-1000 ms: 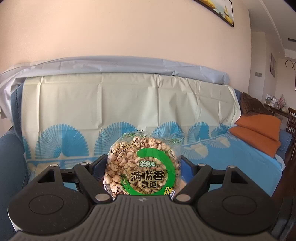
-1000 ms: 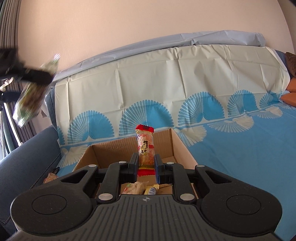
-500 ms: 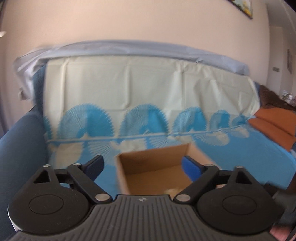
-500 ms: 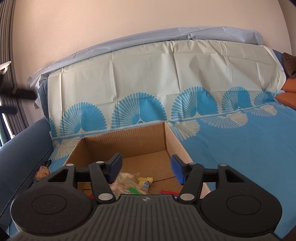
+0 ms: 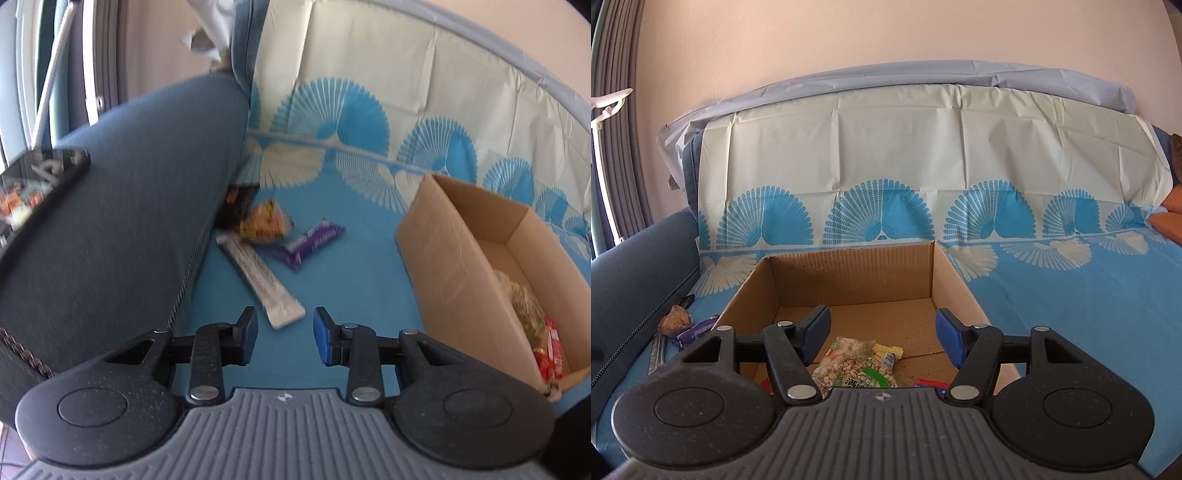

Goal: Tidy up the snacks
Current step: 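Move both open tools back toward the silver stick and purple bar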

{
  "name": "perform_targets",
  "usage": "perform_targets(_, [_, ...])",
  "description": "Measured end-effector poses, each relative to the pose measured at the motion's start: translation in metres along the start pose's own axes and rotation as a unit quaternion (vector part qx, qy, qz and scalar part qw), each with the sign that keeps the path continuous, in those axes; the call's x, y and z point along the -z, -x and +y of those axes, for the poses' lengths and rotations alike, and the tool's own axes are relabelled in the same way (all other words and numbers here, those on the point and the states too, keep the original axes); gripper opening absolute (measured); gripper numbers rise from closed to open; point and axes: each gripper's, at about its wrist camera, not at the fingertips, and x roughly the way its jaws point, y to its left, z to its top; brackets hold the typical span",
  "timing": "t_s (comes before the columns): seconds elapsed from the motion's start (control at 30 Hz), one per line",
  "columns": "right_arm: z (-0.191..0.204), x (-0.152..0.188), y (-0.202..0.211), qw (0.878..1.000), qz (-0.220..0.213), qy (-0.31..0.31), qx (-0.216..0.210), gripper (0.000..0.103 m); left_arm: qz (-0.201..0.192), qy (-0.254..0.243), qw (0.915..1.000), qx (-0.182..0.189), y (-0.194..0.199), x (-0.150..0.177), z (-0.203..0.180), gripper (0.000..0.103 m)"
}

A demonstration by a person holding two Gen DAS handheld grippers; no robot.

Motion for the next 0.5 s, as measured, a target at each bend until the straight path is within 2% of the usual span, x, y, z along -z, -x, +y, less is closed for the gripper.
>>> perform_targets(0.03, [0.000,0.000,0.000,1.000,0.001,-0.001,-0.001,0.058,0.001,-0.002,1.0000,0.006,-0.002,-0.001,0.000,0.037])
perform_targets(0.1, [0.000,0.000,0.001,1.000,0.001,-0.004,-0.005,0.043,0.032,-0.012,0.9994,0.012,-0.014,-0.002,-0.004,0.037])
perform_targets(0.2, [0.000,0.000,-0.002,1.000,0.009,-0.006,-0.012,0.028,0.044,0.004,0.9988,0.020,-0.028,-0.008,0.000,0.037])
perform_targets(0.33, [-0.001,0.000,-0.003,1.000,0.017,-0.010,-0.020,0.027,0.060,0.038,0.9974,0.011,-0.051,-0.015,0.007,0.038])
perform_targets(0.4, [-0.001,0.001,-0.007,0.999,0.028,-0.010,-0.022,0.028,0.059,0.041,0.9974,0.003,-0.061,-0.018,0.007,0.039])
perform_targets(0.5, [0.002,0.001,-0.015,0.999,0.048,-0.005,-0.021,0.028,0.065,0.039,0.9971,-0.010,-0.082,-0.023,0.007,0.045])
